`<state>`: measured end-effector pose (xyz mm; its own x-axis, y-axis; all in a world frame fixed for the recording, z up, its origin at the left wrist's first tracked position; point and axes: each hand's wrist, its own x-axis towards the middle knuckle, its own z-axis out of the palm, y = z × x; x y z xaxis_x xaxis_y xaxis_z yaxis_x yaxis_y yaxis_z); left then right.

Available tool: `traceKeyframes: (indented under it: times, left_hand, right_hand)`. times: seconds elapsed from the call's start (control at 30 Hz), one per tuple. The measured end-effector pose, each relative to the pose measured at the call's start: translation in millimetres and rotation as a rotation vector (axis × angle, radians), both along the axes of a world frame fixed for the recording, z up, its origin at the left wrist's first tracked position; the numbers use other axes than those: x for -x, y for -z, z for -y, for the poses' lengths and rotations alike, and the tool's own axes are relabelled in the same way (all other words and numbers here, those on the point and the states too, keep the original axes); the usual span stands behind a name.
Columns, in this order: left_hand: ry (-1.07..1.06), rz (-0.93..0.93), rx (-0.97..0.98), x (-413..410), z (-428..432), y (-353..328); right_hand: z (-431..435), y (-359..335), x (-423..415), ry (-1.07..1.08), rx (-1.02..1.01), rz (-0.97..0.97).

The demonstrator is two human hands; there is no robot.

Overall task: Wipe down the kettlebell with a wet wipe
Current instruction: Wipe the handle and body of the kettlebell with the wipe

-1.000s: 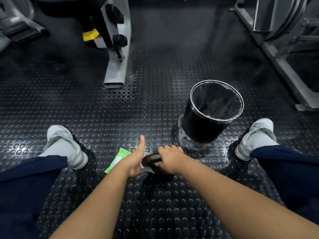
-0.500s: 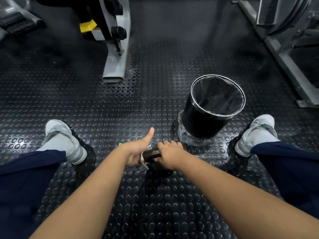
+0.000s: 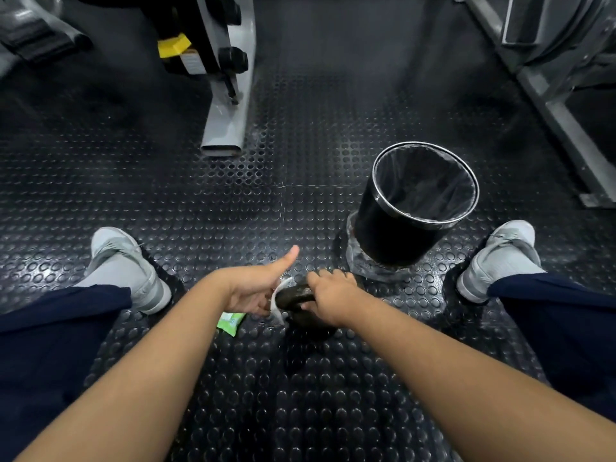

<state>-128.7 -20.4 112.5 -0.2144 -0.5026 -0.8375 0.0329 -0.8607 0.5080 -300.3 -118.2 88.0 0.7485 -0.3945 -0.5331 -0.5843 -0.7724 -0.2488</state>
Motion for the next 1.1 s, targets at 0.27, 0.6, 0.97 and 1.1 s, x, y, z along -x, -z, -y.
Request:
traceKeyframes:
  times: [0.27, 0.6, 0.97, 1.1]
  left_hand:
    - [-0.327, 0.079, 0.063, 36, -16, 54]
    - [-0.028, -0.145, -0.006, 1, -3, 1]
    - [-0.495, 0.086, -0.063, 37, -3, 68]
    - [-0.344, 0.114, -0.081, 33, 4, 45]
  right_hand:
    - [-2, -3, 0, -0.006, 0.012, -0.009]
    - [0, -2, 2, 0.010, -0.005, 0.004]
    - [-2, -3, 1, -0.019, 0.016, 0.009]
    - [-2, -4, 1, -0.015, 0.015, -0.005]
